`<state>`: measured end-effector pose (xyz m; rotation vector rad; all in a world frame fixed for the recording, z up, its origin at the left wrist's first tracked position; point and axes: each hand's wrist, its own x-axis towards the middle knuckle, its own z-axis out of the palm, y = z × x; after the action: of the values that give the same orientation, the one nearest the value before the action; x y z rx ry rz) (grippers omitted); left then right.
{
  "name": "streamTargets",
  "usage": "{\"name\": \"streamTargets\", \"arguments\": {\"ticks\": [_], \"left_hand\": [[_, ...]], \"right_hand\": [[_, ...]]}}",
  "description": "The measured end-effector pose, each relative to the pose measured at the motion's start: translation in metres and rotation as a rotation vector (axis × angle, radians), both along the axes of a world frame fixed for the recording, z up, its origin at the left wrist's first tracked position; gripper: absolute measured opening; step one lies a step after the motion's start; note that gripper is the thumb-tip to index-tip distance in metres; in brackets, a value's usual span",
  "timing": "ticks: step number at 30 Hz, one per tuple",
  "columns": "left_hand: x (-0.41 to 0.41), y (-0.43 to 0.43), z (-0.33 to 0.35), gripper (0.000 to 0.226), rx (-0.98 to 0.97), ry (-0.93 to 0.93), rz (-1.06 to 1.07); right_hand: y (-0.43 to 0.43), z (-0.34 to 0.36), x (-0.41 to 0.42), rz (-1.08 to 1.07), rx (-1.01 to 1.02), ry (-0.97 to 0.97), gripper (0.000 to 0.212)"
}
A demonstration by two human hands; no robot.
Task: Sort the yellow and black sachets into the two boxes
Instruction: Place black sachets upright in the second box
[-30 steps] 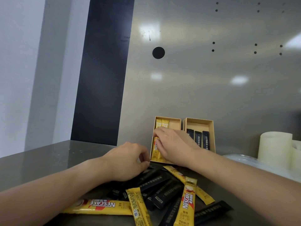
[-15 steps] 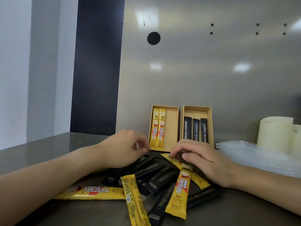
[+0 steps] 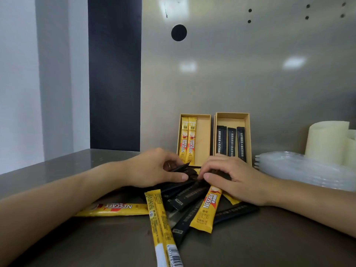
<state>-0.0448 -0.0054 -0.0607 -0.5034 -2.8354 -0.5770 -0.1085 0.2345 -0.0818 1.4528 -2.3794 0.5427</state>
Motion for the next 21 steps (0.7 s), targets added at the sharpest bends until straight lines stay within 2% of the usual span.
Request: {"name": "streamTargets", "arguments": {"ticks": [7,10,13,17,21], "left_hand": [[-0.001,-0.002,0.001,0.014,0.101,0.157,0.002],[0.001,0.001,0.001,0.020,0.156,0.211,-0.015],[0.004,0.006,-0.001,0.020,0.157,0.299,-0.047],[0.006,0.012,-0.004,0.021,0.066,0.402,-0.135],[0.007,0.015,-0.003,0.021,0.082,0.393,-0.119]], "right_hand": [[0.000,-0.003,-0.002,-0.037,-0.046,-0.037,0.024],[0.000,-0.003,0.000,-0.030,-0.118,-0.126,0.037],[0.001,-0.003,-0.001,-0.010,-0.146,-0.115,0.046],[0.000,-0.004,-0.001,0.031,-0.172,-0.042,0.027],[0.000,-0.007,-0.005,0.060,-0.235,0.031,0.024]]}}
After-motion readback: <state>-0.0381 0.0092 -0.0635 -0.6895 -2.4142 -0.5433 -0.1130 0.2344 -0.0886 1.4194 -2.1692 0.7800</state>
